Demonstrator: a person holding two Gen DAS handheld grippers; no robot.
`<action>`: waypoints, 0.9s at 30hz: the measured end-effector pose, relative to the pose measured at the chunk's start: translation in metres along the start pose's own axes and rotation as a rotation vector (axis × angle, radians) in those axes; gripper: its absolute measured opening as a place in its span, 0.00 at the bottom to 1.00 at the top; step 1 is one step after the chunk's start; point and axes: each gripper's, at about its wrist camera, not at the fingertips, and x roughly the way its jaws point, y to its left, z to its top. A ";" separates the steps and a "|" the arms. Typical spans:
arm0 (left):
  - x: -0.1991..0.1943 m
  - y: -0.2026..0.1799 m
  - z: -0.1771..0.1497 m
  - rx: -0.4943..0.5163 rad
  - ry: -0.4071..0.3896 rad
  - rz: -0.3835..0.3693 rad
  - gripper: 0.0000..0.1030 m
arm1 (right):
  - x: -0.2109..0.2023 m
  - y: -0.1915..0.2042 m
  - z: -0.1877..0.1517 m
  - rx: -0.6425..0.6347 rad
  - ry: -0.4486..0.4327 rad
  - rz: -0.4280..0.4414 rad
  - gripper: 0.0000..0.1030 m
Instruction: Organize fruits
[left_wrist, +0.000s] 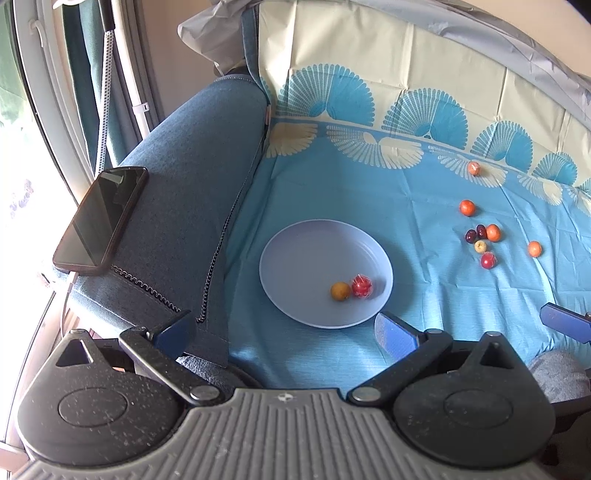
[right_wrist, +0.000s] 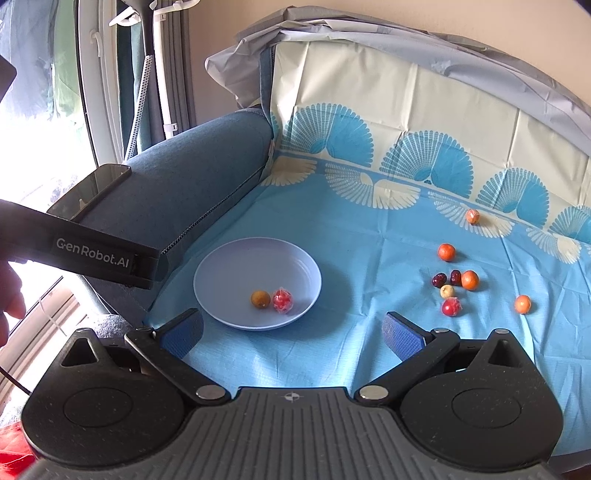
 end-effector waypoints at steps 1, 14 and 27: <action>0.001 0.000 0.000 0.000 0.002 0.001 1.00 | 0.001 0.000 0.000 0.000 0.003 0.001 0.99; 0.018 0.000 0.012 -0.010 0.037 0.015 1.00 | 0.018 -0.001 0.002 0.005 0.025 0.037 0.99; 0.059 -0.011 0.029 0.022 0.114 0.028 1.00 | 0.051 -0.029 0.003 0.098 0.066 0.013 0.99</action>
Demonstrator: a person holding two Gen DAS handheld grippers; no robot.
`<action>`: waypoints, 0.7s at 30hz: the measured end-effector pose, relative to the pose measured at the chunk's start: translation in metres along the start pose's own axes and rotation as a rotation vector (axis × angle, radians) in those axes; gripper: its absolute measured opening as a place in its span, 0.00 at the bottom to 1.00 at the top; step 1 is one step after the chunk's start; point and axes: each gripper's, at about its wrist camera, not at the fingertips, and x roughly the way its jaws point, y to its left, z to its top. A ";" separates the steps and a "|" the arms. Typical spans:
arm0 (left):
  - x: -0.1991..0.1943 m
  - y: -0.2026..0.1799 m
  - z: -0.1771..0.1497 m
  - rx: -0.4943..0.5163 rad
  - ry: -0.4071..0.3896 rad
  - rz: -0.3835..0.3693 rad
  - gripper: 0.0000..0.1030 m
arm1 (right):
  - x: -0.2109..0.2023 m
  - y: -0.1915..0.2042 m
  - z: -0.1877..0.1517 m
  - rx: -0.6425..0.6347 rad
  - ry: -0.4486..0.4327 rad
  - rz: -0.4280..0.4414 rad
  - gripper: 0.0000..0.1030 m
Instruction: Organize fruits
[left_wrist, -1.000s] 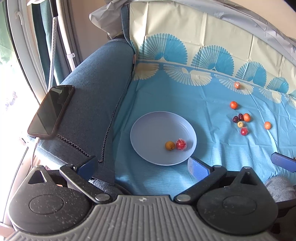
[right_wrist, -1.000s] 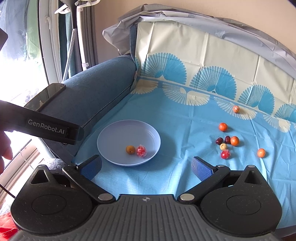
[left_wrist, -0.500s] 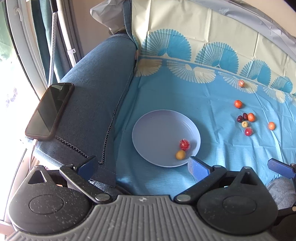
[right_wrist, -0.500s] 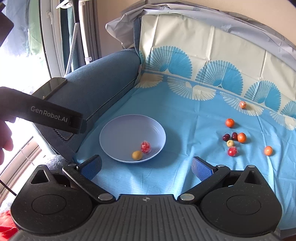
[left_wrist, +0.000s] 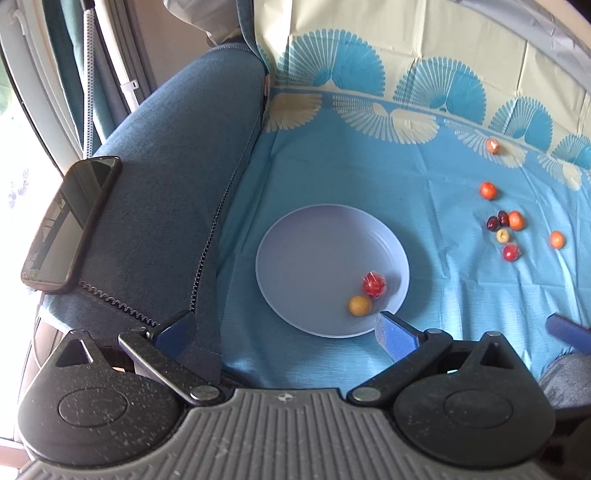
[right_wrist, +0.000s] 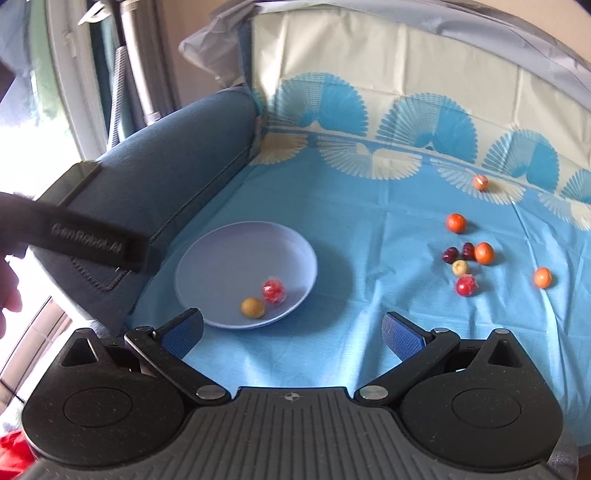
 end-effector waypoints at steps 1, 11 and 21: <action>0.003 -0.003 0.002 0.007 0.008 0.001 1.00 | 0.002 -0.005 0.001 0.013 -0.001 -0.010 0.99; 0.043 -0.057 0.039 0.068 0.081 -0.014 1.00 | 0.030 -0.113 0.018 0.185 -0.056 -0.214 0.99; 0.105 -0.161 0.108 0.158 0.012 -0.047 1.00 | 0.095 -0.245 0.008 0.340 -0.071 -0.398 0.99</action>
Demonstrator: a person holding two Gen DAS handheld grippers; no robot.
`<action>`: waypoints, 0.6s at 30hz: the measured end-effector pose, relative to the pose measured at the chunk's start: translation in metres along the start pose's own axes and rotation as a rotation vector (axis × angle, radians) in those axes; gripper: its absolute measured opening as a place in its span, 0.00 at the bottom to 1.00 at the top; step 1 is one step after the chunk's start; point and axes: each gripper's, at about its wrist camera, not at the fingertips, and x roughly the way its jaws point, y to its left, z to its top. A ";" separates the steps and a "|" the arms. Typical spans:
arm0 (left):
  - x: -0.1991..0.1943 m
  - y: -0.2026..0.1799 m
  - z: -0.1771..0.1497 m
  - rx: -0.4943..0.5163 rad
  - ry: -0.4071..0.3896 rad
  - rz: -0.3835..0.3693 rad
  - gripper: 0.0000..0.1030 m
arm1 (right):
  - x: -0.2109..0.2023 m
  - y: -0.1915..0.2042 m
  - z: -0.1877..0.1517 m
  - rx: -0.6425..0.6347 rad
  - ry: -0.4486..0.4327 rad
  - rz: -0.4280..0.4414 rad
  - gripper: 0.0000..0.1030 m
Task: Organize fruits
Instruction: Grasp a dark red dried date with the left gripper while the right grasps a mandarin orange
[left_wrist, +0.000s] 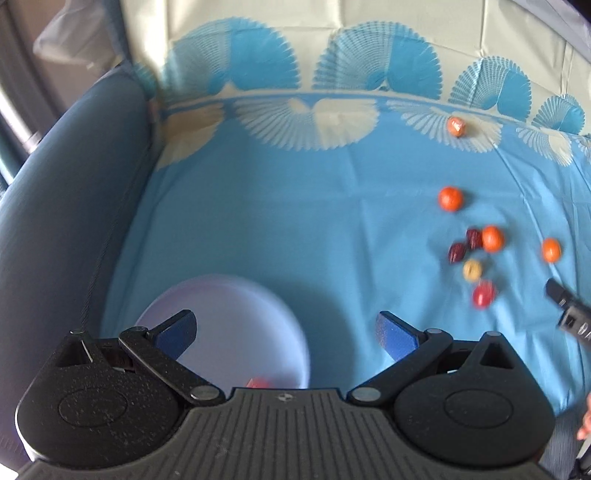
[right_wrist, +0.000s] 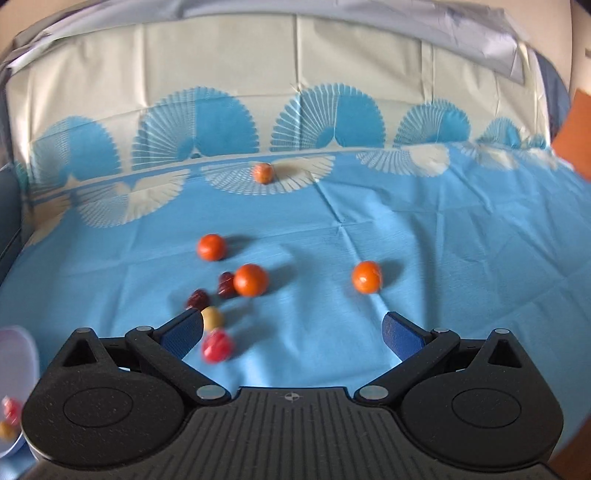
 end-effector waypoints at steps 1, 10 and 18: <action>0.010 -0.010 0.008 0.011 -0.015 -0.011 1.00 | 0.016 -0.004 0.000 0.004 0.009 -0.007 0.99; 0.106 -0.090 0.051 0.149 0.066 -0.158 1.00 | 0.125 -0.003 0.002 -0.173 0.037 0.039 0.99; 0.159 -0.139 0.062 0.273 0.204 -0.282 1.00 | 0.151 -0.006 0.004 -0.263 0.008 0.159 0.99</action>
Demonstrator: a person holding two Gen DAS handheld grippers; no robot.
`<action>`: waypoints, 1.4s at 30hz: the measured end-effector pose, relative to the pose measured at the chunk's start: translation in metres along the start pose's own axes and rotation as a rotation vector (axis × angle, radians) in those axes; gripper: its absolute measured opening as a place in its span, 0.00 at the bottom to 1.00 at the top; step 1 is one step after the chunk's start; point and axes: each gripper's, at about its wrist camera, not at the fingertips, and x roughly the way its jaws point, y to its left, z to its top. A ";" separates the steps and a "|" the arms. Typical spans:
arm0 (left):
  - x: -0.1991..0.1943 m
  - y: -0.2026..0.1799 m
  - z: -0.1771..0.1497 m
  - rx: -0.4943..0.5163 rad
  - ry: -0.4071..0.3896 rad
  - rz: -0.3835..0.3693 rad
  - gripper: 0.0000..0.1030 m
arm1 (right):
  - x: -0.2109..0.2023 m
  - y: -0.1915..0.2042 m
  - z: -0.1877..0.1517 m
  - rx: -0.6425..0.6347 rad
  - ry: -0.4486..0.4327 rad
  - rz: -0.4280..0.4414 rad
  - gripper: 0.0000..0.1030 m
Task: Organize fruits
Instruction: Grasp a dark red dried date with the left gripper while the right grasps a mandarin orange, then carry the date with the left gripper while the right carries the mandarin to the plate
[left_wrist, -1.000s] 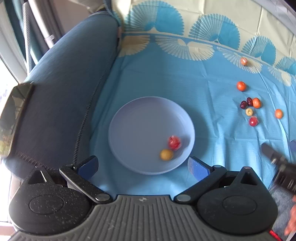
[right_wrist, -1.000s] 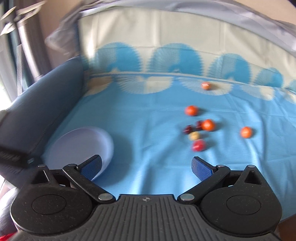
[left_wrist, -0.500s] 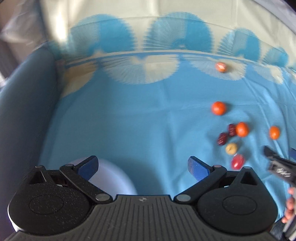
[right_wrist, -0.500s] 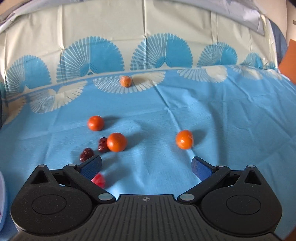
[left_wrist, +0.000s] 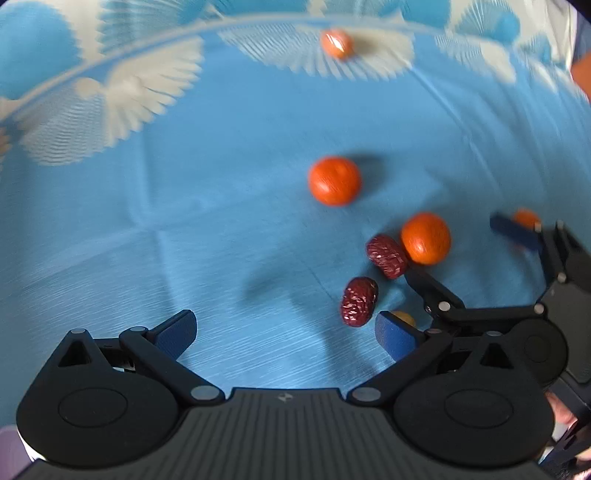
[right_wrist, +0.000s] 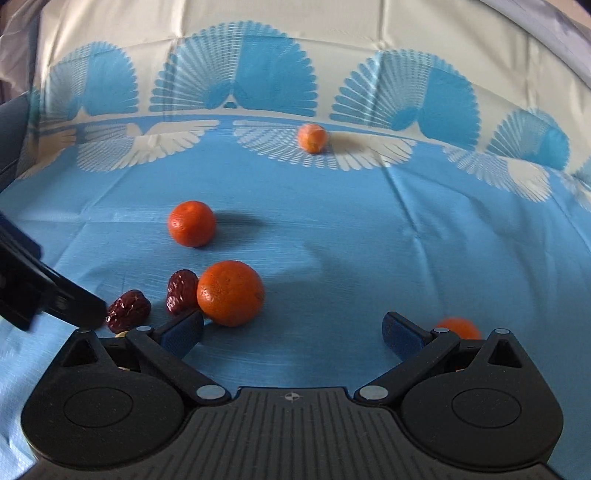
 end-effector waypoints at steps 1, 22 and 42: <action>0.003 0.002 0.002 -0.019 -0.007 -0.001 0.99 | 0.002 -0.001 0.000 -0.009 -0.006 0.007 0.99; -0.076 0.020 -0.027 -0.101 -0.200 -0.075 0.20 | -0.074 -0.014 0.016 0.061 -0.085 -0.020 0.36; -0.301 0.070 -0.243 -0.335 -0.332 0.016 0.20 | -0.304 0.141 0.001 0.013 -0.102 0.316 0.36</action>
